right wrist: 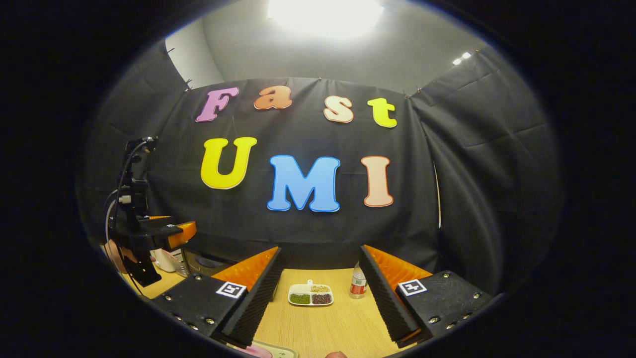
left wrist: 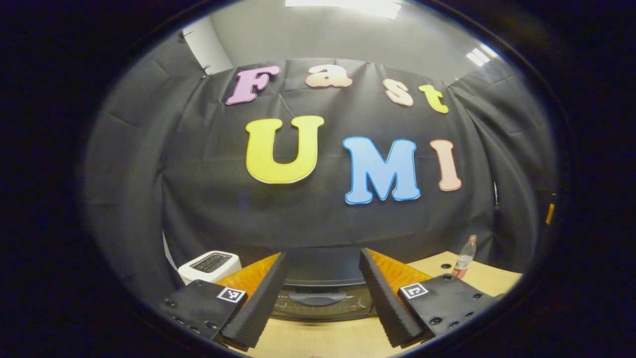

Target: Open the electric oven with the left hand, put the food in, and close the electric oven.

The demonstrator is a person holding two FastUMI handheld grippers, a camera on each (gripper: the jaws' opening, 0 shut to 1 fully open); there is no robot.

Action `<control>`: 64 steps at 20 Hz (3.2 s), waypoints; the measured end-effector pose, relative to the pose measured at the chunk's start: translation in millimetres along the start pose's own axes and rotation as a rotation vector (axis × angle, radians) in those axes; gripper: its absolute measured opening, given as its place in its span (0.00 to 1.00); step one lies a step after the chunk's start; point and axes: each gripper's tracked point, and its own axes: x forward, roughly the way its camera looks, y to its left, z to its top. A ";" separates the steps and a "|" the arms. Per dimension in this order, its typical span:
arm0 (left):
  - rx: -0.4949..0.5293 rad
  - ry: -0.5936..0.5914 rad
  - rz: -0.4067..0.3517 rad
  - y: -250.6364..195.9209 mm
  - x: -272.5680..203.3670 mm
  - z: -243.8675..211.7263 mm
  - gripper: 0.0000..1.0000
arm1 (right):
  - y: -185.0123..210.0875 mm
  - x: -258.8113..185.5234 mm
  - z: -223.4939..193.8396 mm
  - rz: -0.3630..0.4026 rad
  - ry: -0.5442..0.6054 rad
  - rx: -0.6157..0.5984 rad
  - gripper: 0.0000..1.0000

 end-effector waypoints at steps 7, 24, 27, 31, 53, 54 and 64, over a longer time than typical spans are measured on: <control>0.008 0.083 -0.045 5.6 55.4 -51.3 0.94 | 2.0 14.7 -14.5 -0.088 0.043 -0.039 0.96; 0.038 0.200 -0.044 10.6 103.4 -139.0 1.00 | -3.3 22.7 -24.2 -0.176 0.079 -0.081 0.95; 0.033 0.201 -0.041 10.2 98.9 -141.0 1.00 | -1.2 24.0 -21.4 -0.171 0.071 -0.082 0.95; 0.036 0.195 -0.043 9.7 81.7 -143.9 1.00 | 2.8 21.8 -21.7 -0.156 0.068 -0.083 0.95; 0.041 0.289 0.007 2.8 -3.0 -195.1 1.00 | -10.9 -5.4 -22.2 -0.086 0.086 -0.082 0.95; 0.043 0.300 0.007 2.9 -8.0 -199.2 1.00 | -9.7 -6.0 -23.2 -0.080 0.088 -0.082 0.95; 0.033 0.407 0.017 1.2 -34.0 -239.7 0.97 | -8.4 -10.0 -28.3 -0.042 0.116 -0.081 0.95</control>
